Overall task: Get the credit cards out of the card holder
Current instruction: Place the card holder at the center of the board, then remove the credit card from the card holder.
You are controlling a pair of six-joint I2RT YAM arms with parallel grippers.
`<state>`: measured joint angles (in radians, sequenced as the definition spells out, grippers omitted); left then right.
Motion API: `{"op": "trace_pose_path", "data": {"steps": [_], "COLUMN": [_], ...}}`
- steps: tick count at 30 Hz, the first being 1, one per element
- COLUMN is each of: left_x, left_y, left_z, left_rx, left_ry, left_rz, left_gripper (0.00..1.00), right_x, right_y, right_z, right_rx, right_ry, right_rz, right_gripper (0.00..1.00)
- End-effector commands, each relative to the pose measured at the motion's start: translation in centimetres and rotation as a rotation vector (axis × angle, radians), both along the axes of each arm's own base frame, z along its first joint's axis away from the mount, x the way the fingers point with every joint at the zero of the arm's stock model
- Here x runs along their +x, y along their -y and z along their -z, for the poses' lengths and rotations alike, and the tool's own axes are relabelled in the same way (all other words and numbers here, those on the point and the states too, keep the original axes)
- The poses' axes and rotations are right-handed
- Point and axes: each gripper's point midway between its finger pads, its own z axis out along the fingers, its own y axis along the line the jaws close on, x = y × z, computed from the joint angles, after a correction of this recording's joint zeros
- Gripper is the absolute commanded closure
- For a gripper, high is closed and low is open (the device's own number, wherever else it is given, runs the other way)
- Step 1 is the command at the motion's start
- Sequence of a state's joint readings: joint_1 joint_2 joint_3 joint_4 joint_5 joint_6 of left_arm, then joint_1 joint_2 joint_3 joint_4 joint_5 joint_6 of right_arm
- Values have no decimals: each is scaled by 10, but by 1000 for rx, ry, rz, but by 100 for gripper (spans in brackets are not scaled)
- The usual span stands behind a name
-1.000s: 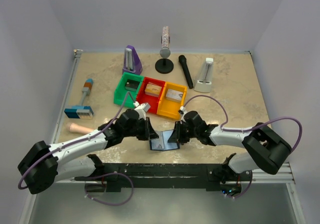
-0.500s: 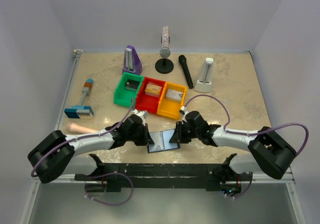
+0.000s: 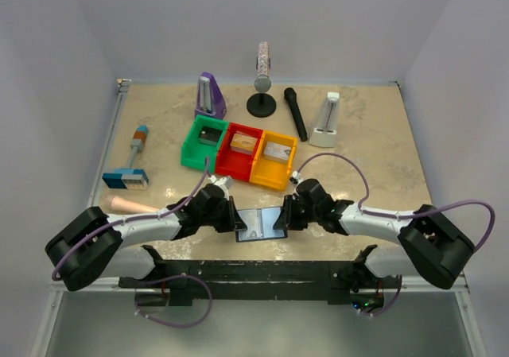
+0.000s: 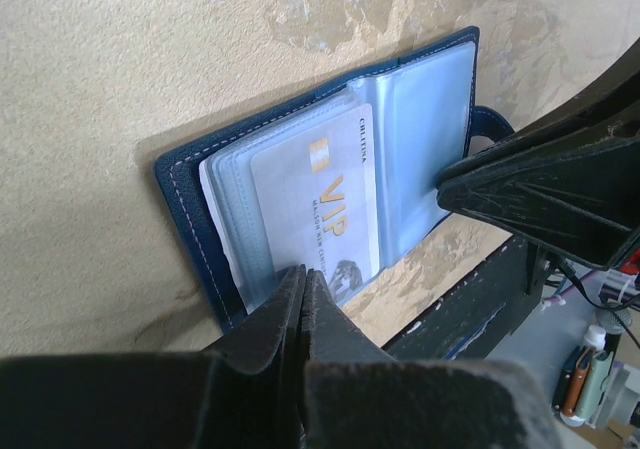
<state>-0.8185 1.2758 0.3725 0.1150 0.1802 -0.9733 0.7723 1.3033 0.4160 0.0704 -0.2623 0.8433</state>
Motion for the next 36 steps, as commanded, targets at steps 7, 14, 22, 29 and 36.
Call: {"op": "trace_pose_path", "data": {"steps": [7,14,22,29,36], "left_x": [-9,-8,-7,-7,-12], "left_y": [-39,-39,-33,-28,-29], "left_z": [36,37,35,32,36], "left_rx": [182,190,154,135,124], "left_ry": [-33,-34,-27,-29,-41], "left_rz": [-39,-42,-31,-17,-18], "left_gripper": [100,100,100,100,100], "right_x": [6,14,11,12,14], "right_y": [22,26,-13,-54,-68], "right_z": [-18,-71,-138,-113,-76], "right_rx": [-72,-36,149,205,206], "right_ry": [71,223,384,246,141], "right_rz": [59,30,-99,-144,-132], "right_gripper": [71,62,52,51,54]}}
